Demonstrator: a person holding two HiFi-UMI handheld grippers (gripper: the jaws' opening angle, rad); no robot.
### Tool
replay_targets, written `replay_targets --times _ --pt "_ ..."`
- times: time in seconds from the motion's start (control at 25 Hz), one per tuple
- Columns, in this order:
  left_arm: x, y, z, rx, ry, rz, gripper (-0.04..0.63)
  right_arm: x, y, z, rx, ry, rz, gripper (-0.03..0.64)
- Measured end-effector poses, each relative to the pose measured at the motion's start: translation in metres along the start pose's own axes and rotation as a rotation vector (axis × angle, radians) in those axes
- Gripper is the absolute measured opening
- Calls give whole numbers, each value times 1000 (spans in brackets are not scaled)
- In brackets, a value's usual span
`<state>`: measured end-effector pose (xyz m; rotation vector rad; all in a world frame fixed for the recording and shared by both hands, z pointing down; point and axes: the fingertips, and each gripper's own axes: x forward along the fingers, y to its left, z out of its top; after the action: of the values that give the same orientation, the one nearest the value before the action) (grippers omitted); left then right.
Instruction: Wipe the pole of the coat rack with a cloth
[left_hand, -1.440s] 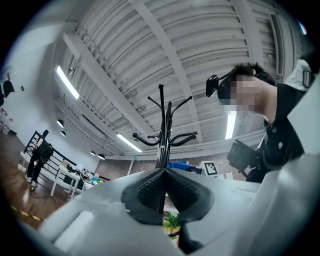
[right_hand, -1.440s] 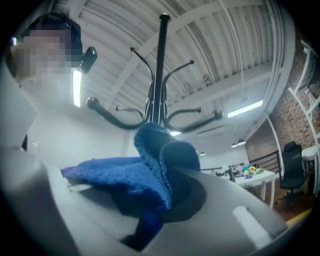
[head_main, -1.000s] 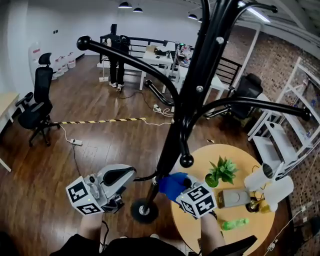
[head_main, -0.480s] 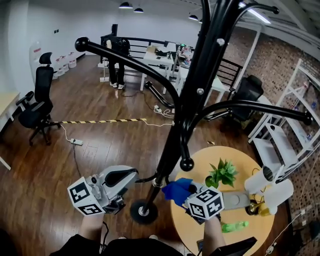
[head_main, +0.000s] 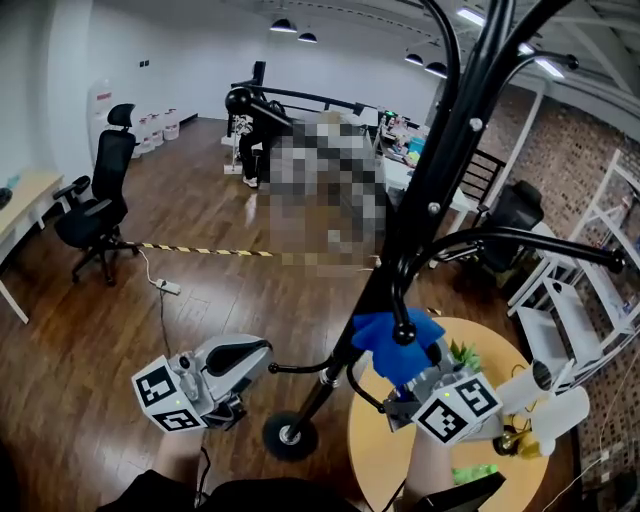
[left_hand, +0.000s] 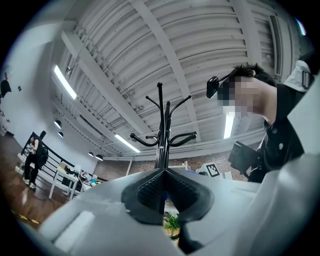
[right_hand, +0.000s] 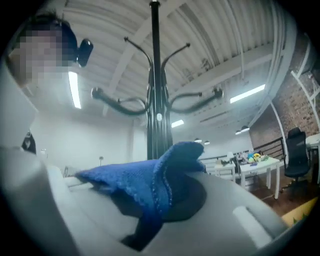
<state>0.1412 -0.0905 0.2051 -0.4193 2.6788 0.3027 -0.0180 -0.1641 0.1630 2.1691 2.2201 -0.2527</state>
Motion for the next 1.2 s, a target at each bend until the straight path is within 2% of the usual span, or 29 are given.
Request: replay_targets --times 0.12,0.28,0.4,0.48,0.6,0.92,1.08,1.2 --pt "-3 -4 9 22 -9 -8 3 5 4 74 -37 -215 -16 23" --pt "-9 -8 17 50 -19 -19 3 -10 9 160 -160 -375 -52 23" --pt "-11 -5 23 65 -25 -11 3 -53 10 202 -225 -473 -114 23" --pt "-8 -3 25 68 -23 -17 3 -92 10 228 -260 -577 -179 23" --pt "-1 -6 26 69 -26 -41 3 -130 12 254 -220 -693 -193 23" --pt "-6 -13 21 54 -24 -54 3 -87 26 222 -234 -622 -158 23" --pt "-29 -9 23 36 -27 -5 3 -25 28 173 -277 -442 -162 23" --pt "-43 -7 24 27 -30 13 3 5 9 120 -198 -320 -179 23"
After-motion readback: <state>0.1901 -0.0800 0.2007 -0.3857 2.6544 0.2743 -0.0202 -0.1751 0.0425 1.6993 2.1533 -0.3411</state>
